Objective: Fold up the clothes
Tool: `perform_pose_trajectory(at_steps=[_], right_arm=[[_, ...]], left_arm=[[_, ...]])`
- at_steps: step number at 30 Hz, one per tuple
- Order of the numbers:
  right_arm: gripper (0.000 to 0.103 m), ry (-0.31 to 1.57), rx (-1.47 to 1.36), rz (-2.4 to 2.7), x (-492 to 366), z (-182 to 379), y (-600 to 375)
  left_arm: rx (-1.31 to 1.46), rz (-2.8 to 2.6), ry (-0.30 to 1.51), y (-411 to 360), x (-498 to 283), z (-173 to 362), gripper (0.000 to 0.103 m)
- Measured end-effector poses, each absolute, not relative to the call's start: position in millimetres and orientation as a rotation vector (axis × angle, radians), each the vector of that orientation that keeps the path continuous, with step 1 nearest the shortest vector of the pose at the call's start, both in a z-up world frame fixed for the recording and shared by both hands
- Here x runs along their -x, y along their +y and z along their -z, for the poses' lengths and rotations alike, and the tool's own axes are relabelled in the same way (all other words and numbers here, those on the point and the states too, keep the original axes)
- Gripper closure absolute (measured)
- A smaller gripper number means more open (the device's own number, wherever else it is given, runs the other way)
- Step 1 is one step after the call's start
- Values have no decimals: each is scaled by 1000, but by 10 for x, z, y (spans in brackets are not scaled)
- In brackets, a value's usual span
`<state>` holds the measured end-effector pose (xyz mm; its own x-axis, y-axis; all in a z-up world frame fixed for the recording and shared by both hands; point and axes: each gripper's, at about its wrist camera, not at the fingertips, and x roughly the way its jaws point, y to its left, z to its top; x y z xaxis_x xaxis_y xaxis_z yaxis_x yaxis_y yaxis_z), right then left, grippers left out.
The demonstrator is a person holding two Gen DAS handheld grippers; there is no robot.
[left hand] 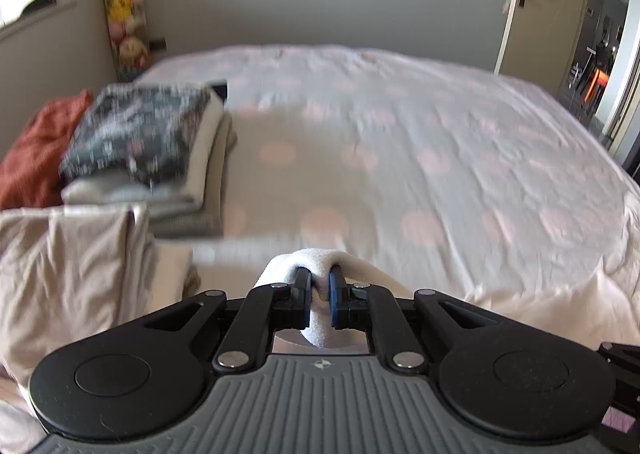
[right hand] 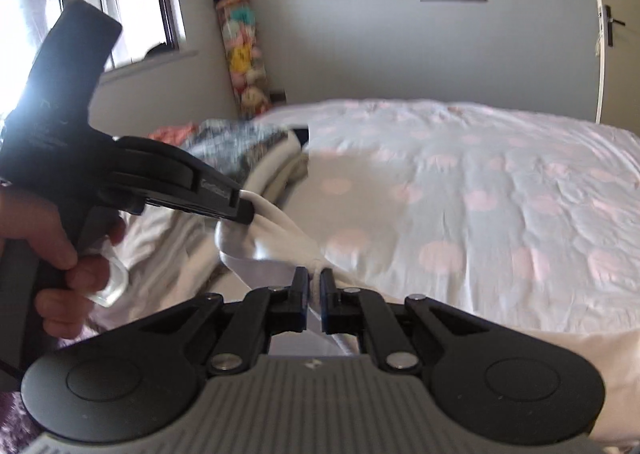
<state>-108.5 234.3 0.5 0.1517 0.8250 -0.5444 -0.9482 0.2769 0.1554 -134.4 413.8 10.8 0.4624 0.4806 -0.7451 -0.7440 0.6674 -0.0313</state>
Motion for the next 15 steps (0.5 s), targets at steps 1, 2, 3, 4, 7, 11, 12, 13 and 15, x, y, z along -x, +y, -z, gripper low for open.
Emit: perform_pose_trajectory(at_steps=[1, 2, 3, 4, 7, 11, 12, 13, 15], right_arm=[[96, 625, 258, -1285, 1090, 55, 2341], [96, 651, 271, -1279, 1093, 115, 2339], [95, 672, 281, -1276, 1076, 156, 2319], [95, 692, 290, -1274, 1059, 196, 2298], [90, 721, 304, -1269, 1029, 269, 2190], [70, 723, 332, -1245, 762, 305, 2041], [70, 722, 345, -1225, 673, 326, 2008], [70, 725, 355, -1191, 543, 366, 1992], [70, 733, 374, -1122, 283, 447, 1962]], left_arm=[[390, -769, 795, 4134, 1364, -34, 96], [394, -762, 809, 4115, 1369, 33, 96], [398, -755, 823, 4098, 1371, 96, 96], [400, -746, 836, 4086, 1361, 145, 95], [387, -721, 861, 4056, 1321, 245, 93], [339, -687, 871, 4024, 1240, 287, 82], [334, -675, 871, 4029, 1203, 298, 78], [329, -661, 871, 4033, 1161, 316, 76], [328, -624, 888, 4032, 1038, 416, 72]])
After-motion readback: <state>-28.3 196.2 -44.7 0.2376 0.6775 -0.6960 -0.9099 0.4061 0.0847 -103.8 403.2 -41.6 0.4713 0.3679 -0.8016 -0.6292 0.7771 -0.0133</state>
